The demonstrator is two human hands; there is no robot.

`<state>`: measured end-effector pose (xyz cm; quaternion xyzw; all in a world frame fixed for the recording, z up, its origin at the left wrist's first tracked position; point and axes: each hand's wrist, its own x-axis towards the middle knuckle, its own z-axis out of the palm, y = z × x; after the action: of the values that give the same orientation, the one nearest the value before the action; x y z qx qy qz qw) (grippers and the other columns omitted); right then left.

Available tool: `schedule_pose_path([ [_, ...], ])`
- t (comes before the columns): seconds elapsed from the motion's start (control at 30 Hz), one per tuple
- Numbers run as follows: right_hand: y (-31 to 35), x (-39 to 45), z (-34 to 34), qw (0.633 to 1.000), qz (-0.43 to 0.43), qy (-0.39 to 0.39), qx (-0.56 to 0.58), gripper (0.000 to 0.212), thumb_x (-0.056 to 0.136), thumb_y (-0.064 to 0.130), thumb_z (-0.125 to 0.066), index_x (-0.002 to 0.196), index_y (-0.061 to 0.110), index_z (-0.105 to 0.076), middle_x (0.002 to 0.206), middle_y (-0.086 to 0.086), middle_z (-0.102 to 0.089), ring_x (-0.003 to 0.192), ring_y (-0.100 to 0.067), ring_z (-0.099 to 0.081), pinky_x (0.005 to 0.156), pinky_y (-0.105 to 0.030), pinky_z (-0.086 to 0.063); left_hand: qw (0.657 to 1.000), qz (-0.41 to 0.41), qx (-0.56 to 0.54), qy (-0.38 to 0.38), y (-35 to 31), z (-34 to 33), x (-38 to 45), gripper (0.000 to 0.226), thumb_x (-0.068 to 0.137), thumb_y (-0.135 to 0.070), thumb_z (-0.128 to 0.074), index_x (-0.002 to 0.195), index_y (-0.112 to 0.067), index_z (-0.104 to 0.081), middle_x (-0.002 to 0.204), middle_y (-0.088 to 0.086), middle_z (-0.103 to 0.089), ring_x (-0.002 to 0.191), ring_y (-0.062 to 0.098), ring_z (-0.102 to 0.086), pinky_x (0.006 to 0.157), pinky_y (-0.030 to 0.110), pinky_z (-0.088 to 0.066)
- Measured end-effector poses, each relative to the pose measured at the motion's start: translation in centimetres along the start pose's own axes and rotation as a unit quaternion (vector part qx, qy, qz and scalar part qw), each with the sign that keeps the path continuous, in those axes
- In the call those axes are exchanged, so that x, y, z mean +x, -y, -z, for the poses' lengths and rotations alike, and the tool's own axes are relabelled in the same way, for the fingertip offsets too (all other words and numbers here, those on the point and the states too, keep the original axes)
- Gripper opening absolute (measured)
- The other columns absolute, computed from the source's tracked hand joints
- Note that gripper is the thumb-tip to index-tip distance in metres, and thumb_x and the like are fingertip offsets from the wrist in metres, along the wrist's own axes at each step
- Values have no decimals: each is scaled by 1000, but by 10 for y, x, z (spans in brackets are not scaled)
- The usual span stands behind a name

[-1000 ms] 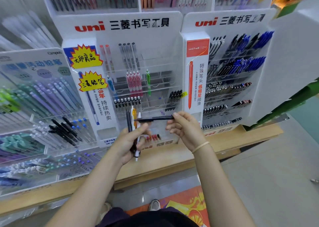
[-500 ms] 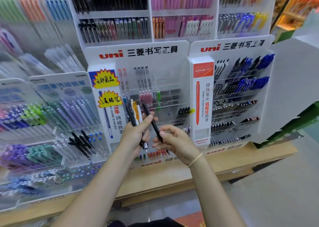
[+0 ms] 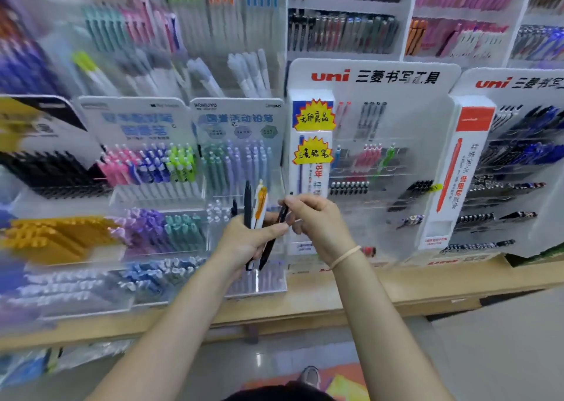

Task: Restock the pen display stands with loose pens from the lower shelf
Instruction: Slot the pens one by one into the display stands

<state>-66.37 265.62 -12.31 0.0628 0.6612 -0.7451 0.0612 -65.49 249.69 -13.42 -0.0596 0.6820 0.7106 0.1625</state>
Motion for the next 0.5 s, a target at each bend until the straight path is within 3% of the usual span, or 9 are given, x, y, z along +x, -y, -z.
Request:
schedule_pose_path([
  [0.07,-11,-5,-49,1000,-20,17,12,15,92,18,-68,80,13,-76,69,-9,-63,67,-21,-57,58,-26,-43,1000,14,-12,-12,10,49,-13,7,85,-11,-78,92,-12,-76,46,2,-43,37,11,-31,41,20,-26],
  [0.2,-41,-21,-145,999,-36,13,21,12,93,12,-65,84,9,-73,77,-6,-67,72,-17,-63,66,-27,-52,993,39,-98,-60,43,153,-39,14,93,-14,-70,102,-4,-70,48,-4,-50,34,8,-32,37,20,-29],
  [0.3,-60,-30,-203,999,-45,-25,10,8,92,10,-65,89,5,-70,77,-6,-67,69,-16,-65,71,-31,-56,984,57,-147,-86,63,221,-59,21,101,-20,-57,109,-4,-69,66,5,-56,33,9,-34,37,20,-31],
  [0.4,-71,-40,-244,998,-37,-48,-23,6,91,9,-67,91,5,-72,81,-6,-71,74,-22,-67,76,-37,-56,975,75,-194,-79,76,270,-84,26,106,-20,-49,116,-3,-65,66,4,-59,36,12,-38,40,22,-34],
  [0.5,-71,-50,-274,997,-4,-78,-28,10,90,2,-66,91,9,-73,79,-5,-73,74,-17,-69,72,-27,-56,967,85,-231,-65,86,303,-103,23,105,-16,-48,119,-2,-61,66,3,-61,43,15,-44,44,24,-37],
])
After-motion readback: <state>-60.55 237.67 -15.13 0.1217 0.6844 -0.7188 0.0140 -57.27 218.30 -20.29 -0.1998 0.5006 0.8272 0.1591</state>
